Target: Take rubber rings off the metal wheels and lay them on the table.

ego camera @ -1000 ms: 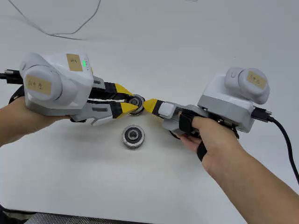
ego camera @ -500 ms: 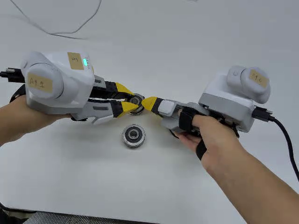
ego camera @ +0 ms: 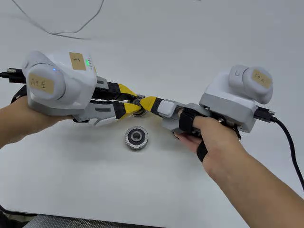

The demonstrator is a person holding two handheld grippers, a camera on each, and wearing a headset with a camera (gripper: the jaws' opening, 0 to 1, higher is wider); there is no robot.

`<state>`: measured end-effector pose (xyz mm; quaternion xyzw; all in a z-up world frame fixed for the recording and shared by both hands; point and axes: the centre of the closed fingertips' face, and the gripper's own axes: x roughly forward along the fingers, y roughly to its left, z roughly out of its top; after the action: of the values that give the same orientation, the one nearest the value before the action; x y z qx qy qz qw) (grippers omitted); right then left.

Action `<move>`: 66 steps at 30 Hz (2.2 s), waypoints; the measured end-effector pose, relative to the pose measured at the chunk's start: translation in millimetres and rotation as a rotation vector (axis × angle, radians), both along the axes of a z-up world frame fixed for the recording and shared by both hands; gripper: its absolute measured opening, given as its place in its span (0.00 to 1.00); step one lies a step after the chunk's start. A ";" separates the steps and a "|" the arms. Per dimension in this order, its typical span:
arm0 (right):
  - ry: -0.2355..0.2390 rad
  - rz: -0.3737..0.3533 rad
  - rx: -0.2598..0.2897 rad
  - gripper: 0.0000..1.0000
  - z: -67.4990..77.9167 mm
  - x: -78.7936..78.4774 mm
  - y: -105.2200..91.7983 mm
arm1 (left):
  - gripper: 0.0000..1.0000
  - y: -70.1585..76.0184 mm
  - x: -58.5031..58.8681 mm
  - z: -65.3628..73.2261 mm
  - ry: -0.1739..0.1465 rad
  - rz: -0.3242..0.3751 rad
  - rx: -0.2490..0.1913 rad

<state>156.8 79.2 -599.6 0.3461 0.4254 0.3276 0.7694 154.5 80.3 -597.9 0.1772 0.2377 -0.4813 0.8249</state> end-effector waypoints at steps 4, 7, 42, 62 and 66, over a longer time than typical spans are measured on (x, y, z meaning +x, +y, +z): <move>-0.012 0.010 -0.007 0.00 1.8 -1.8 -0.4 | 0.12 0.0 -0.2 0.0 -0.001 0.000 -0.001; -0.019 0.019 -0.006 0.00 4.6 -4.8 0.2 | 0.12 0.1 -0.3 0.1 -0.002 -0.002 -0.003; 0.002 -0.016 0.016 0.01 10.4 -2.3 1.5 | 0.17 9.2 -0.9 7.2 -0.019 0.030 0.007; -0.033 -0.064 0.069 0.01 35.1 8.9 -12.0 | 0.33 26.2 5.0 51.0 -0.078 0.160 -0.110; -0.051 -0.080 0.062 0.01 41.8 9.2 -25.1 | 0.37 29.1 0.0 57.7 -0.088 0.178 -0.121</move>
<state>166.1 54.1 -557.8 0.3780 0.3810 0.3181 0.7815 154.5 109.3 -540.2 0.1264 0.1864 -0.4113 0.8832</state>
